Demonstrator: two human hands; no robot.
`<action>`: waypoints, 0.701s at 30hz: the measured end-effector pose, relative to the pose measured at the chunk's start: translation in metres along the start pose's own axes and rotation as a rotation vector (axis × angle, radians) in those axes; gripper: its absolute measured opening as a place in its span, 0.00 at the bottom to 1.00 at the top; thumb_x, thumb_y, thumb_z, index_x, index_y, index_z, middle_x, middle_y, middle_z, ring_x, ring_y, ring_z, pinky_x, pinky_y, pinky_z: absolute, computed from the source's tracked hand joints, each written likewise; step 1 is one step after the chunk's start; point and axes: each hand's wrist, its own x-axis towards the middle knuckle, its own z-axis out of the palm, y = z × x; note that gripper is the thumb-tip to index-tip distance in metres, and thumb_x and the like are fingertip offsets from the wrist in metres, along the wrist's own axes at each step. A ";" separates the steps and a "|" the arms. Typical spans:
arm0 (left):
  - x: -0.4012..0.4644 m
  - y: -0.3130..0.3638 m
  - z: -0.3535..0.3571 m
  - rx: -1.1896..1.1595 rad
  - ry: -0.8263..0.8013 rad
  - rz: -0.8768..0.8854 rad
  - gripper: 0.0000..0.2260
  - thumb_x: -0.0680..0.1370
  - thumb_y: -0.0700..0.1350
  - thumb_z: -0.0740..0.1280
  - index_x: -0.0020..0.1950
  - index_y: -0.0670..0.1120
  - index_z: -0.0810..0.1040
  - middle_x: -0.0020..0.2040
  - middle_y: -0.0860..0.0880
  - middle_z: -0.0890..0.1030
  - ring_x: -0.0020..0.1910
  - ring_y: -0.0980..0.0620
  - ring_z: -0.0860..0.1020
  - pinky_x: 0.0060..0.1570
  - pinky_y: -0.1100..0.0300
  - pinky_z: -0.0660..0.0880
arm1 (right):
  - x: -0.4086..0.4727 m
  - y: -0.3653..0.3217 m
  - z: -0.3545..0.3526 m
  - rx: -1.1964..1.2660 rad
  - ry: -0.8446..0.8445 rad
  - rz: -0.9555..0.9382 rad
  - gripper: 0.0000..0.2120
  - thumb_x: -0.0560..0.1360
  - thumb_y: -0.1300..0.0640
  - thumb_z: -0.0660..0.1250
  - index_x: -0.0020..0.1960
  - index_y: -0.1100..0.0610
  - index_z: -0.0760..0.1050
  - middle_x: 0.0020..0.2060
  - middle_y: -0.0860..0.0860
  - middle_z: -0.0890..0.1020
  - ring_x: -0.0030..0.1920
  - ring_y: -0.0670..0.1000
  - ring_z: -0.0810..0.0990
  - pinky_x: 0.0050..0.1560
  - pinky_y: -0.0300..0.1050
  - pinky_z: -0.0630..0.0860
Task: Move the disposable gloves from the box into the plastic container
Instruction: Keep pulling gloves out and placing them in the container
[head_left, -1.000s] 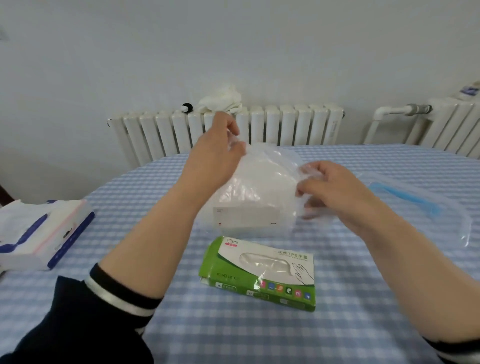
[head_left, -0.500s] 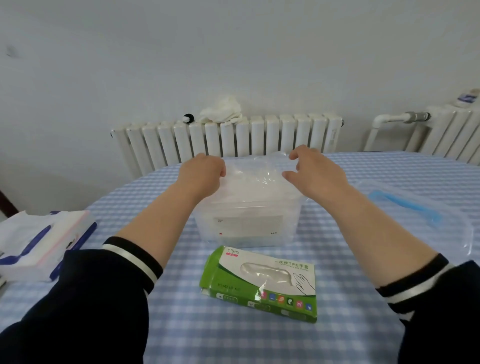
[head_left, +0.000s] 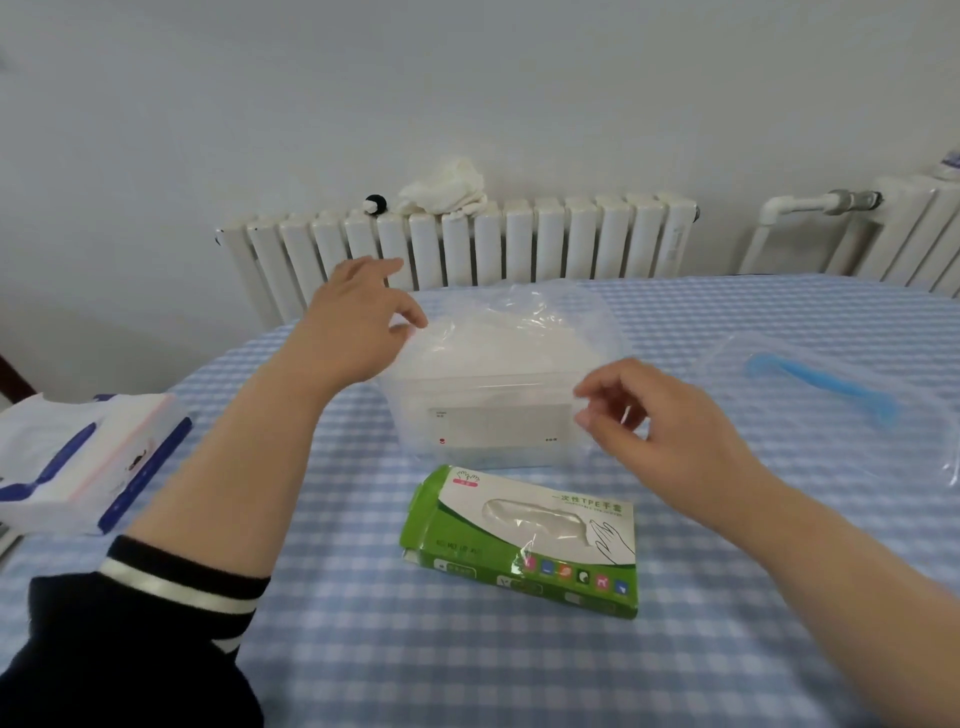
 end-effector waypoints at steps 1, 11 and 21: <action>-0.006 0.000 0.003 -0.054 0.090 -0.003 0.11 0.81 0.40 0.62 0.56 0.52 0.82 0.76 0.50 0.65 0.75 0.48 0.57 0.73 0.52 0.55 | -0.002 0.001 0.002 0.005 -0.129 0.019 0.06 0.75 0.52 0.68 0.47 0.41 0.75 0.42 0.37 0.80 0.45 0.40 0.78 0.45 0.32 0.71; -0.097 0.059 0.054 -0.382 -0.028 0.370 0.13 0.76 0.51 0.66 0.59 0.55 0.71 0.49 0.68 0.72 0.49 0.68 0.71 0.44 0.71 0.69 | -0.012 0.015 0.045 -0.221 -0.617 -0.030 0.16 0.79 0.52 0.64 0.64 0.38 0.75 0.70 0.39 0.63 0.63 0.40 0.66 0.61 0.34 0.63; -0.097 0.049 0.083 -0.389 -0.471 0.277 0.36 0.67 0.60 0.76 0.70 0.61 0.63 0.63 0.62 0.68 0.63 0.61 0.66 0.64 0.60 0.67 | -0.016 0.024 0.064 -0.208 -0.497 -0.051 0.08 0.77 0.51 0.68 0.53 0.43 0.83 0.66 0.45 0.71 0.63 0.45 0.68 0.59 0.43 0.70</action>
